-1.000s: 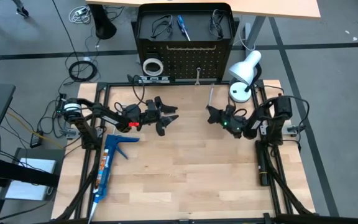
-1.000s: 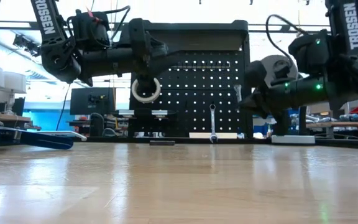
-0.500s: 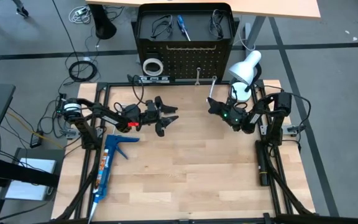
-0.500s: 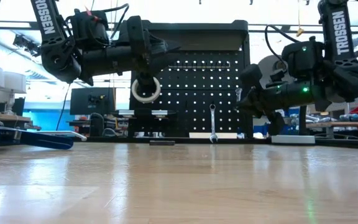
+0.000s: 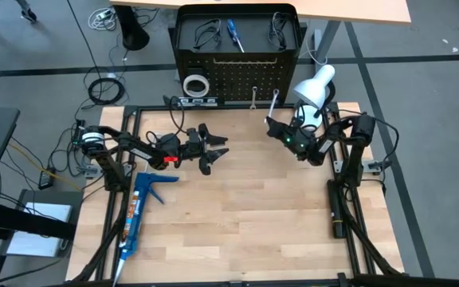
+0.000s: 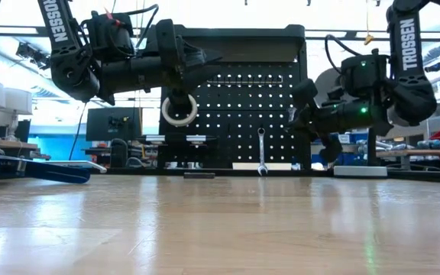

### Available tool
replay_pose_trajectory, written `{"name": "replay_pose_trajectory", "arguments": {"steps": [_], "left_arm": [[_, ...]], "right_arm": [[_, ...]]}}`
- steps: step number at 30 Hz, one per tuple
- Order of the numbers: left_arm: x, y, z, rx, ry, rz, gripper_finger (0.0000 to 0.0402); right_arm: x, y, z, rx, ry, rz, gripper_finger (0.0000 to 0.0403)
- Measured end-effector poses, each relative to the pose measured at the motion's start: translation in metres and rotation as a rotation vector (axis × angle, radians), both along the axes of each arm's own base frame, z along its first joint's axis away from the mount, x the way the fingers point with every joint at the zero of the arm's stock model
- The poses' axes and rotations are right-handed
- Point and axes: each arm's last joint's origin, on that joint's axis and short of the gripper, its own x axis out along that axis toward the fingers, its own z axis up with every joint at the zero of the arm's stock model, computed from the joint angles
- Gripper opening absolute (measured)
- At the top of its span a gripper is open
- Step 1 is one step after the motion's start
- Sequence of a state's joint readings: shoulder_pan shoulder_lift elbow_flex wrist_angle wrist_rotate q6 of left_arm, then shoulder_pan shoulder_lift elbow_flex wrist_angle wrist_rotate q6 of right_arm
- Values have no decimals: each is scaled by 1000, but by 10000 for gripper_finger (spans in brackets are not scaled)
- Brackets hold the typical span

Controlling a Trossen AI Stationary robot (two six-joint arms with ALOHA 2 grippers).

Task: Hang tools onto peg board
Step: Hang the wrench on the pegboard

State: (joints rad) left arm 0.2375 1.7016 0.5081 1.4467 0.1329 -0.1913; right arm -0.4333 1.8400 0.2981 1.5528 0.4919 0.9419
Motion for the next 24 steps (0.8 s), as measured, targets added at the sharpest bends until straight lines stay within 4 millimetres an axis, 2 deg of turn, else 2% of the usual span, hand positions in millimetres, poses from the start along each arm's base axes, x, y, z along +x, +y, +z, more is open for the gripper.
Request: {"name": "replay_pose_trajectory", "arguments": {"steps": [4,11,17,24], "left_arm": [[0,0,0,1,0,0,211],[0,0,1,4,-5,1,211],[0,0,1,4,-5,0,211],[0,0,1,4,-6,0,211]], "right_arm": [[-3,-5,-1,11,7,-11,35],[-8,-15,-8,40,67,-18,25],[-12,-22,-8,46,65,-23,35],[-15,-27,-9,70,53,-3,27]]}}
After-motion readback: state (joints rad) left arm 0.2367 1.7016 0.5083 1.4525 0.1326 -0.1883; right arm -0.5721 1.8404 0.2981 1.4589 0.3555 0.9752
